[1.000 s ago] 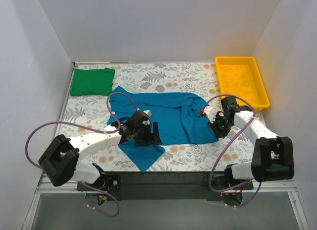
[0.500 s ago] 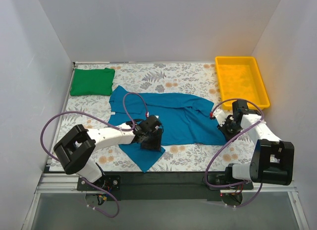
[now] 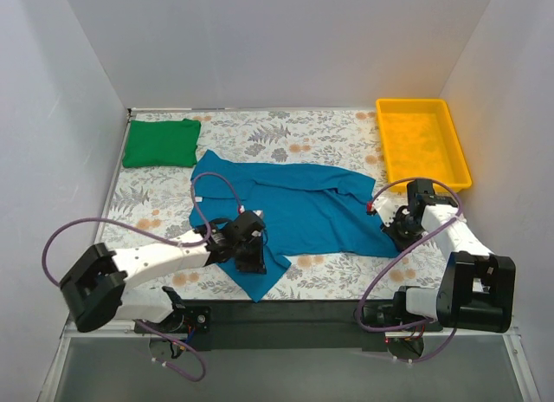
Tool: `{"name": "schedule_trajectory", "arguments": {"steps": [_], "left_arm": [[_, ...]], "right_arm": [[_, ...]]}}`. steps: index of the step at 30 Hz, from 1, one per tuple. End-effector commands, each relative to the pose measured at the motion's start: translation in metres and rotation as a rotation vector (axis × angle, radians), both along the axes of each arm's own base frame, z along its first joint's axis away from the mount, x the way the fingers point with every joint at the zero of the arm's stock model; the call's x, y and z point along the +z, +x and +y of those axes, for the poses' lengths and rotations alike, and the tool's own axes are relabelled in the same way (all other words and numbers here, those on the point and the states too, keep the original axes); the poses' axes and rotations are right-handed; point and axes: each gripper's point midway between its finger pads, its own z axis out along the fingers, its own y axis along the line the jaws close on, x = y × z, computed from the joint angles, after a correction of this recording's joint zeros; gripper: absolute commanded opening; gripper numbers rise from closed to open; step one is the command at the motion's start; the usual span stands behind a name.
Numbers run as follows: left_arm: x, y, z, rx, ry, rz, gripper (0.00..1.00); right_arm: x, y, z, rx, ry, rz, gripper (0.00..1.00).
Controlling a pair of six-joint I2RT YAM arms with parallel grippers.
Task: Fold and stack the t-shirts
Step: Flatten the tshirt out
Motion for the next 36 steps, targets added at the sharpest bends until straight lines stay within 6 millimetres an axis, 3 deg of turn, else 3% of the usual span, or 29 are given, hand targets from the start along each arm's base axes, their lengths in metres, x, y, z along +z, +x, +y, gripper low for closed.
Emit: {"name": "schedule_trajectory", "arguments": {"steps": [1,11,16,22,24,26,30,33,35,36], "left_arm": [[0.032,-0.022,0.000,0.033,-0.131,0.048,0.00],[0.067,-0.075,0.018,0.007,-0.245,0.218,0.00],[0.084,-0.087,0.025,0.000,-0.264,0.248,0.00],[0.095,-0.092,0.031,-0.014,-0.265,0.250,0.01],[0.103,-0.087,0.031,-0.013,-0.264,0.220,0.14],[0.113,-0.079,0.033,-0.007,-0.253,0.162,0.28],[0.128,-0.054,0.037,0.023,-0.225,0.016,0.48],[0.140,-0.033,0.036,0.036,-0.227,-0.109,0.59],[0.149,-0.018,0.032,0.049,-0.236,-0.187,0.65],[0.153,-0.004,0.033,0.062,-0.224,-0.262,0.73]], "right_arm": [[0.002,-0.012,-0.008,0.077,-0.034,0.017,0.01],[0.008,-0.040,-0.010,0.201,-0.050,0.013,0.01],[0.006,-0.051,-0.013,0.236,-0.078,-0.008,0.01],[0.010,-0.049,-0.010,0.233,-0.062,-0.032,0.01],[0.014,-0.045,-0.007,0.223,-0.046,-0.043,0.03],[0.017,-0.043,-0.003,0.215,-0.024,-0.046,0.14],[0.029,-0.031,0.006,0.194,0.028,-0.071,0.49],[0.039,-0.022,0.018,0.177,0.098,-0.087,0.60],[0.045,-0.017,0.028,0.161,0.157,-0.092,0.63],[0.050,-0.012,0.035,0.153,0.198,-0.101,0.64]]}}
